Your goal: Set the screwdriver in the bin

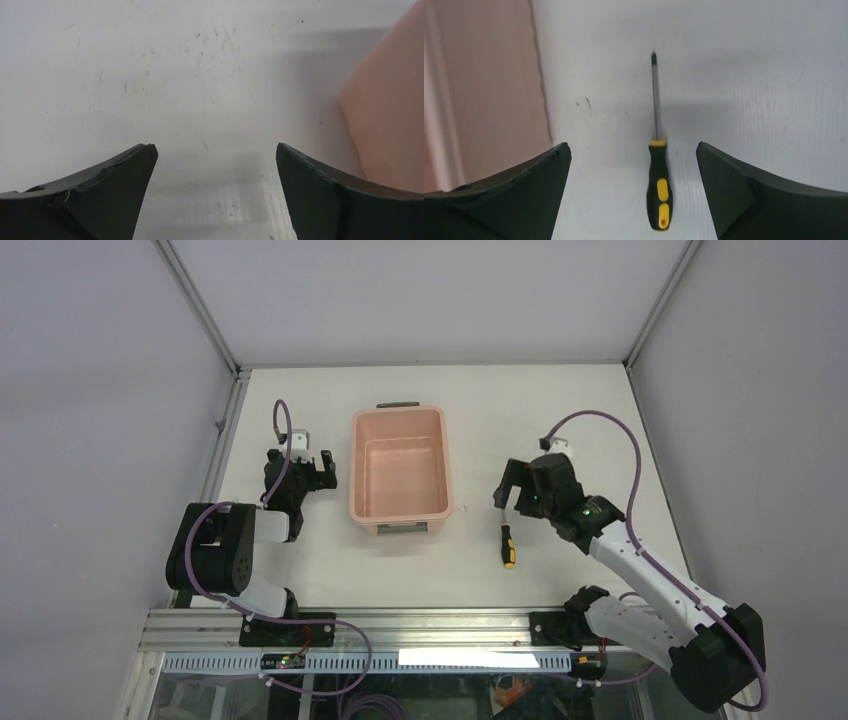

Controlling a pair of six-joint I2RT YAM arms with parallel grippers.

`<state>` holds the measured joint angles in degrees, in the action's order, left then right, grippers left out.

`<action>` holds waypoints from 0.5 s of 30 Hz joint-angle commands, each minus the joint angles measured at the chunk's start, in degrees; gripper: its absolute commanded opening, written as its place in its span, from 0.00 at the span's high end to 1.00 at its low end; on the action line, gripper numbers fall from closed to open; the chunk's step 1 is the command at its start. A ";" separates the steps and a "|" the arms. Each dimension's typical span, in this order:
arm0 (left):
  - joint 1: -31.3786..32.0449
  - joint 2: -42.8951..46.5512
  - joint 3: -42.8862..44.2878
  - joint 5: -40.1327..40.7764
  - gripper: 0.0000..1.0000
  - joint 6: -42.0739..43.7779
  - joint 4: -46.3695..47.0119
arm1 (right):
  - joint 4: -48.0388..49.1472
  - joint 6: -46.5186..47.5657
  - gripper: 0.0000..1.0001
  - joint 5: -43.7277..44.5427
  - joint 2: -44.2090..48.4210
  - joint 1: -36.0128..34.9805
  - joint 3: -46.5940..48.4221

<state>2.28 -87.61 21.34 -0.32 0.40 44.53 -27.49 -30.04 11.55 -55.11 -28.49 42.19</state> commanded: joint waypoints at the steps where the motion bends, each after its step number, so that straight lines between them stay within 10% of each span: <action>1: 0.37 1.24 0.63 -0.56 0.01 -0.93 1.52 | -9.65 -9.95 0.01 4.16 1.62 -7.79 -5.50; 15: 0.41 1.22 0.63 -0.61 0.01 -0.93 1.52 | -10.47 -18.90 0.16 9.82 -10.72 -19.49 -10.21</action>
<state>2.28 -87.61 21.34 -0.32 0.43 44.53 -40.10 -46.39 18.65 -63.48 -47.40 30.74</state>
